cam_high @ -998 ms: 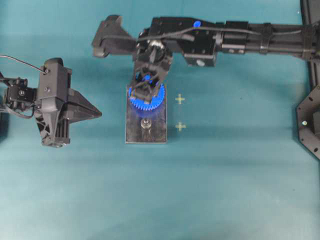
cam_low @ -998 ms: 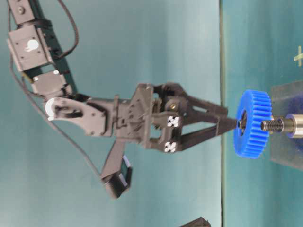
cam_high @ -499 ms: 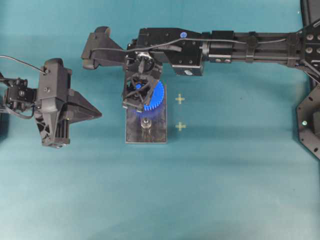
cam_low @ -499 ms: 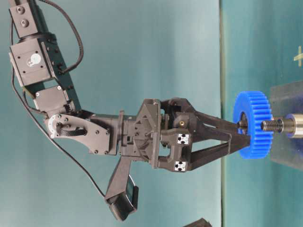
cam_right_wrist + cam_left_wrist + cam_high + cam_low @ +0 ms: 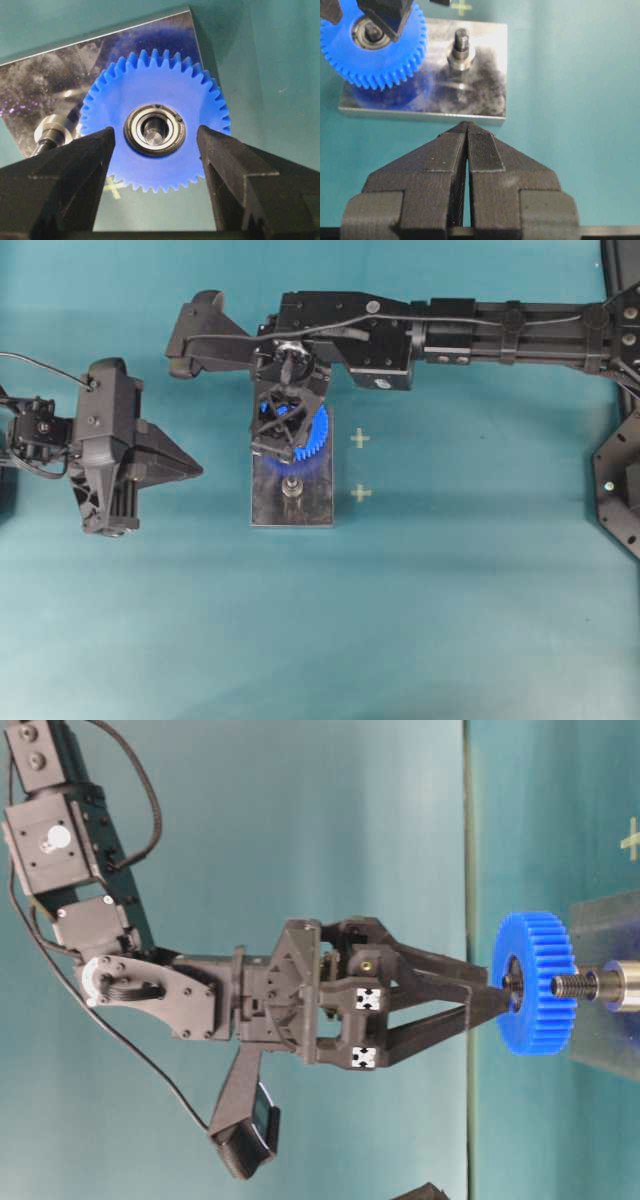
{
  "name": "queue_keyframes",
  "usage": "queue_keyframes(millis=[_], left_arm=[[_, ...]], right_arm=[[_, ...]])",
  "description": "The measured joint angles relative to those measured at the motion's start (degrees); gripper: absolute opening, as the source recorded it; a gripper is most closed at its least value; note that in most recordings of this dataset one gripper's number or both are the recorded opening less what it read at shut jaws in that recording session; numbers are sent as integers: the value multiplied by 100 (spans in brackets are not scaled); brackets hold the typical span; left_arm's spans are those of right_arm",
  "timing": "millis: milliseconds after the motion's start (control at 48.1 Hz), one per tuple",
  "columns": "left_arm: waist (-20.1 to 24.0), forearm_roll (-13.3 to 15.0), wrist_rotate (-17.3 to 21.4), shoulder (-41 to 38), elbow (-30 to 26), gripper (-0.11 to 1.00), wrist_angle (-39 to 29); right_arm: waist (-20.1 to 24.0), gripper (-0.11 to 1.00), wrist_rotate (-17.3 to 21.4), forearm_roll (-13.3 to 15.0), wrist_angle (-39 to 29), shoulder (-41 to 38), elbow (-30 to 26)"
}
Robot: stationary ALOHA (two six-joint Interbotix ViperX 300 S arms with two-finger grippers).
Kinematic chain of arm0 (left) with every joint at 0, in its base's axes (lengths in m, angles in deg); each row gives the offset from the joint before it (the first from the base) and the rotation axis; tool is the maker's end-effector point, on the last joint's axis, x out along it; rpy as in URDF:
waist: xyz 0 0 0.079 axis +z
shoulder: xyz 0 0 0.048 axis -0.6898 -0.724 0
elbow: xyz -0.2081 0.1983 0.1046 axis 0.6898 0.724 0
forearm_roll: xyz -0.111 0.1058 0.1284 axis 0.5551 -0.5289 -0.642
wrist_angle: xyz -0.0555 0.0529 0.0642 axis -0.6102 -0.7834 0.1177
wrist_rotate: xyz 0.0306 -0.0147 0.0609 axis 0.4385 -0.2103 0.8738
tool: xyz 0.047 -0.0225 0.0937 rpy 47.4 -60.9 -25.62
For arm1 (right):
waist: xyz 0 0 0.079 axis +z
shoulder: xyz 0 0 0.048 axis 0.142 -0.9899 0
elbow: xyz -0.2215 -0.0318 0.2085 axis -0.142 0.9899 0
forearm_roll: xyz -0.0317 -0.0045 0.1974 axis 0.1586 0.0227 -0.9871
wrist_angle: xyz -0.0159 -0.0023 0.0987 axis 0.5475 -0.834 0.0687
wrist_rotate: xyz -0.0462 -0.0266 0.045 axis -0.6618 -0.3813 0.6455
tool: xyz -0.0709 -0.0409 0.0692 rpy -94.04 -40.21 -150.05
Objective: Fit the large gear onto the shaft.
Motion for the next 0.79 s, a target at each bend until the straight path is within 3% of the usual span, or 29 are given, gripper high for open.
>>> queue_keyframes(millis=[561, 790], left_arm=[[0, 0, -44, 9, 0, 0, 0], [0, 9, -44, 0, 0, 0, 0]], right_arm=[[9, 71, 0, 0, -53, 79, 229], [18, 71, 26, 0, -70, 809, 202]])
